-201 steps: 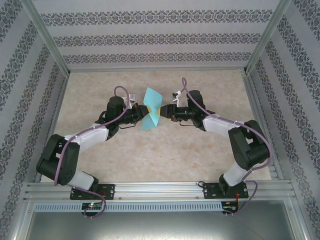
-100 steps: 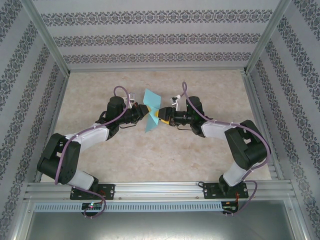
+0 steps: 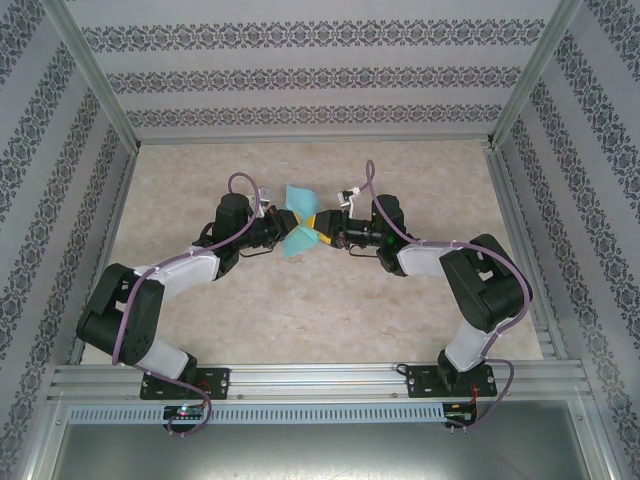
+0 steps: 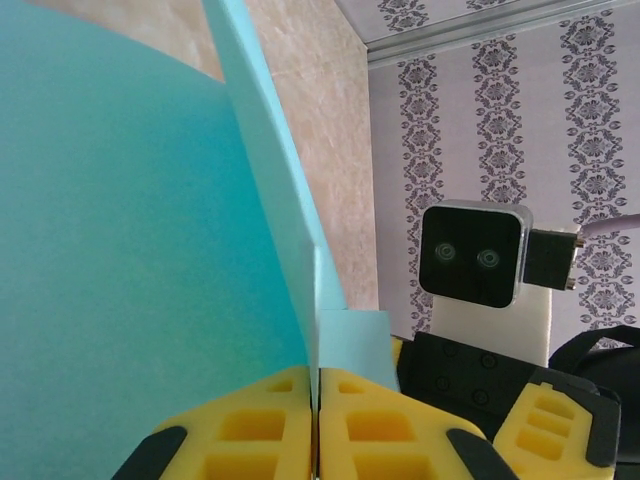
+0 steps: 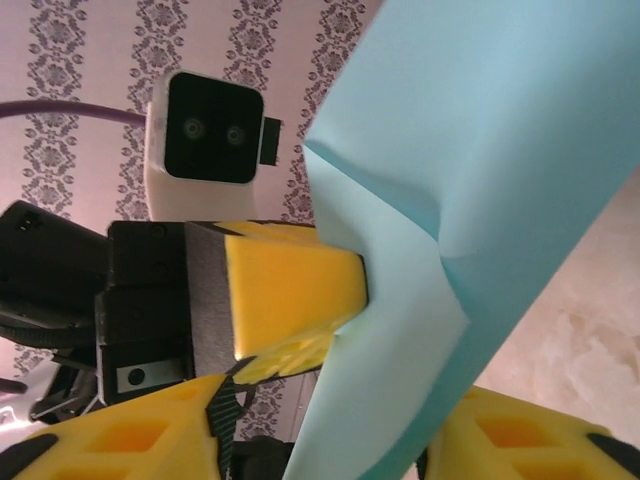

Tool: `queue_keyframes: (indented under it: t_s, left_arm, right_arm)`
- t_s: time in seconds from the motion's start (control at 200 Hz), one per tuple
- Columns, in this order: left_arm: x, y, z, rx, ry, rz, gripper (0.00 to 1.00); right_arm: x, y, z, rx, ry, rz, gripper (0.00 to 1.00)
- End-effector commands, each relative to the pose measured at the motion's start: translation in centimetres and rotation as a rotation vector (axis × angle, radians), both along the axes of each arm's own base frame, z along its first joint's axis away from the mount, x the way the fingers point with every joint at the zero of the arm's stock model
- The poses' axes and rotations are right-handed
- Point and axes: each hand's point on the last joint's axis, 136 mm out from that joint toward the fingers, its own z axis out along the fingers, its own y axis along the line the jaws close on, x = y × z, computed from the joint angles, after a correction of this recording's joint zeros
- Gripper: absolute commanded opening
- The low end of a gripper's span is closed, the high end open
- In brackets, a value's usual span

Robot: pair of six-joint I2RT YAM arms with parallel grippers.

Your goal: Fold a paper plane with a square sheet of paper (pick it up from the middle)

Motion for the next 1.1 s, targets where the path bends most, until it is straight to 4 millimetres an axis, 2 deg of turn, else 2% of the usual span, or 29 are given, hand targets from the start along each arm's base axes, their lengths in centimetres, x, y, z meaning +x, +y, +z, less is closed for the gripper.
queue_keyframes:
  t_s: [0.0,0.495,0.61,0.734,0.819,0.914,1.019,1.094]
  left_arm:
    - [-0.2,-0.2,1.0,-0.009,-0.053,-0.007,0.11]
    - [-0.5,-0.1,1.4,0.015,-0.063,-0.021,0.20]
    - [-0.5,-0.2,1.7,0.027,-0.070,-0.035,0.27]
    - [-0.7,0.1,2.1,0.055,-0.079,-0.042,0.44]
    - [-1.0,0.2,2.4,0.081,-0.082,-0.056,0.54]
    - [-1.2,0.4,2.8,0.099,-0.096,-0.071,0.63]
    - [-1.7,0.4,3.4,0.120,-0.112,-0.098,0.69]
    - [-2.0,0.5,3.9,0.134,-0.120,-0.111,0.72]
  right_arm:
    - [-0.5,0.0,1.2,0.038,-0.034,0.017,0.47]
    - [-0.7,-0.6,-0.2,-0.036,-0.020,0.016,0.20]
    - [-0.9,-1.0,-1.1,-0.104,-0.019,0.012,0.15]
    - [-1.1,-2.1,-2.4,-0.247,-0.030,-0.004,0.09]
    - [-1.2,-3.4,-3.6,-0.405,-0.048,-0.017,0.06]
    - [-1.4,-6.2,-5.2,-0.662,-0.077,-0.044,0.02]
    - [-1.4,-9.6,-6.3,-0.904,-0.105,-0.074,0.01]
    - [-1.3,-11.8,-6.3,-1.072,-0.133,-0.094,0.00]
